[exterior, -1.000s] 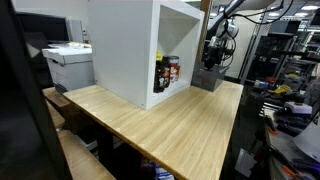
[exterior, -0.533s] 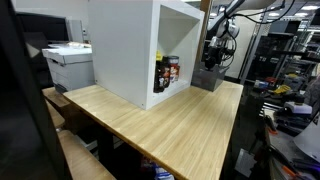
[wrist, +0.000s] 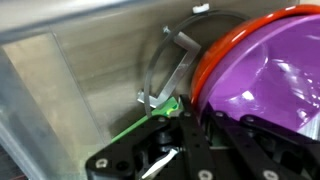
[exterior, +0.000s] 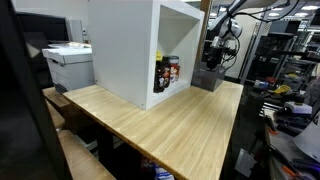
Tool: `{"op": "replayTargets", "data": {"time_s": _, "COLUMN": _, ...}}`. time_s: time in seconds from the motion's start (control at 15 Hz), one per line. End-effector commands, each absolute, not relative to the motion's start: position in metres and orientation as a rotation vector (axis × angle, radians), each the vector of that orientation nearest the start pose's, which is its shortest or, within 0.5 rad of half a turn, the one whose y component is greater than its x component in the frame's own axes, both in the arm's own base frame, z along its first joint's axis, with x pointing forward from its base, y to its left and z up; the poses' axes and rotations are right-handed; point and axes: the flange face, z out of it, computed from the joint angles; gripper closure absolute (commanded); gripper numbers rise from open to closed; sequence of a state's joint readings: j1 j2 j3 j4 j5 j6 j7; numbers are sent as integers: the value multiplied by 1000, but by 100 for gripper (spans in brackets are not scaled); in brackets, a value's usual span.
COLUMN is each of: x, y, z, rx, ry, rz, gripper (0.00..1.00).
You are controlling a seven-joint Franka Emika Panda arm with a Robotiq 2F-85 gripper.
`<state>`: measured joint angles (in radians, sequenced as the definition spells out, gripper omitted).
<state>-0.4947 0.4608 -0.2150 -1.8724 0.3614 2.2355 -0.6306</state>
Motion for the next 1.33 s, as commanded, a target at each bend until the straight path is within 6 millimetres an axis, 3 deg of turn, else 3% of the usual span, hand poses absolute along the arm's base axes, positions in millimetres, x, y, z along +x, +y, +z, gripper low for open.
{"op": "replayTargets", "data": {"time_s": 0.0, "x": 469, "y": -387, "z": 275, "rx": -2938, "ry": 410, "rz": -97, "gripper": 97}}
{"op": "replayTargets", "data": {"time_s": 0.73, "x": 442, "y": -391, "z": 294, "rx": -2930, "ry": 483, "rz": -149, "gripper": 97}}
{"op": "replayTargets", "data": {"time_s": 1.27, "x": 434, "y": -400, "z": 314, "rx": -2936, "ry": 509, "rz": -194, "gripper": 97}}
